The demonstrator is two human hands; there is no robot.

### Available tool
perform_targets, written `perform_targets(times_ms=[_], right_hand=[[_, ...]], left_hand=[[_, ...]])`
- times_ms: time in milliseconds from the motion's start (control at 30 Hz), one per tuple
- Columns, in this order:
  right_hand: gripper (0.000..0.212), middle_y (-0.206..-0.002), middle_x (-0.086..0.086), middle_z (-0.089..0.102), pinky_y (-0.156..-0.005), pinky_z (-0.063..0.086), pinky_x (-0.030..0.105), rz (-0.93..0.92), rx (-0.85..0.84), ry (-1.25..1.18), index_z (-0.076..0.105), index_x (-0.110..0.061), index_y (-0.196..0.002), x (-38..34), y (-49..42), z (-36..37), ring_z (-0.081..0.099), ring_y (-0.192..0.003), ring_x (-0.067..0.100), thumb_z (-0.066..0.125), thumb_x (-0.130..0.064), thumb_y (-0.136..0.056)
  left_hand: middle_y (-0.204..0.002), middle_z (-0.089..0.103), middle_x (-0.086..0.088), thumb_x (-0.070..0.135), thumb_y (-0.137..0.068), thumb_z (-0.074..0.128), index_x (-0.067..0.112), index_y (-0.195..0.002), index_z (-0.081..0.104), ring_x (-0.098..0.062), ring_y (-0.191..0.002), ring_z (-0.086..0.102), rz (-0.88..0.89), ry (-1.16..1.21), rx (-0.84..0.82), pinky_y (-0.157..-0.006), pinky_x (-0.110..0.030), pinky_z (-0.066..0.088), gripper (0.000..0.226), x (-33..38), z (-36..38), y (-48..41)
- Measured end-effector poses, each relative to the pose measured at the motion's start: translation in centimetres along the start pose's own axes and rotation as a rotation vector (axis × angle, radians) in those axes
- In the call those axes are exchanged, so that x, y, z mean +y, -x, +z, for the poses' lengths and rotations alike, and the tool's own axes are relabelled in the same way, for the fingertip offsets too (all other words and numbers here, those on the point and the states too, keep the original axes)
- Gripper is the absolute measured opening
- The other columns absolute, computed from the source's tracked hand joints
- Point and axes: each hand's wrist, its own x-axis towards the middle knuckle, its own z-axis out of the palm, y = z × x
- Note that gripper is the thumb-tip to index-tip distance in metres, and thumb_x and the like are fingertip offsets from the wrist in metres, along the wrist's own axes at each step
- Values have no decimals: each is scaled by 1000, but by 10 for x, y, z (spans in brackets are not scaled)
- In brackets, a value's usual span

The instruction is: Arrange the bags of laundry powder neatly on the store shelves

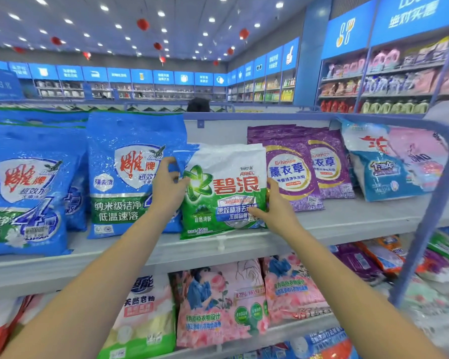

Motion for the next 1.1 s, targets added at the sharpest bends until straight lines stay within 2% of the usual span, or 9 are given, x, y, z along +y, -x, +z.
perform_targets(times_ms=[67, 200, 333, 467, 533, 667, 767, 933, 1100], right_hand=[[80, -124, 4, 61, -81, 43, 29, -9, 3, 2, 22, -15, -140, 0, 2, 1, 60, -107, 24, 73, -21, -79], [85, -133, 6, 53, -94, 45, 43, 6, 2, 33, 15, -14, -144, 1, 3, 4, 54, -117, 28, 71, -23, -81], [88, -135, 6, 52, -88, 48, 48, 38, -1, 186, 8, -18, -146, 2, 6, 3, 54, -117, 30, 66, -34, -83], [67, -120, -2, 58, -87, 47, 39, -3, 153, 108, 24, -22, -143, 4, 27, -29, 56, -106, 19, 62, -28, -87], [50, -110, -5, 59, -86, 44, 31, -78, 304, 45, 38, -21, -134, 14, 50, -54, 54, -100, 11, 60, -22, -89], [21, -93, -7, 64, -80, 45, 17, -116, 490, -85, 53, -24, -105, 55, 103, -94, 58, -87, 3, 58, -11, -89], [18, -87, -16, 62, -73, 44, 12, -14, 494, -84, 55, -22, -98, 105, 130, -103, 59, -83, 2, 58, -7, -88], [20, -88, -8, 61, -76, 49, 37, 151, 310, 6, 52, -18, -101, 189, 142, -97, 59, -81, 15, 58, -5, -87], [35, -114, 9, 64, -72, 41, 27, 294, 57, 171, 54, -7, -119, 263, 121, -91, 62, -100, 25, 61, -20, -88]], left_hand=[[-96, 54, -5, -3, -84, 60, 16, -107, 42, -11, -73, 52, 22, 4, 24, -62, -12, 44, 35, -2, 1, 0], [-78, 60, -4, 12, -85, 65, 17, -101, 45, -20, -69, 58, -20, 70, 34, -73, -34, 46, 26, -7, -1, -3], [-66, 53, -2, 13, -89, 58, 16, -99, 47, -23, -71, 51, -8, 0, 85, -69, -33, 41, 16, -6, 1, -7], [-91, 60, -6, 16, -91, 55, 13, -111, 47, -23, -85, 57, 42, -46, 109, -75, -36, 45, 22, -2, 1, 0], [-109, 54, -4, 15, -90, 57, 10, -117, 45, -20, -99, 54, 174, -85, 171, -85, -35, 46, 30, -2, -1, 13], [-97, 45, 7, 10, -84, 57, 21, -104, 48, -4, -88, 46, 528, -160, 239, -82, -13, 37, 25, 0, 8, 74], [-91, 44, 14, 12, -83, 52, 24, -94, 48, -1, -86, 44, 662, -159, 119, -81, -9, 35, 17, -12, 34, 134], [-103, 49, 1, 19, -82, 49, 14, -106, 49, -13, -93, 50, 717, -427, -248, -84, -20, 40, 24, -69, 110, 196], [-110, 61, -6, 34, -84, 44, 12, -114, 53, -23, -100, 60, 439, -703, -406, -84, -36, 53, 38, -110, 190, 212]])
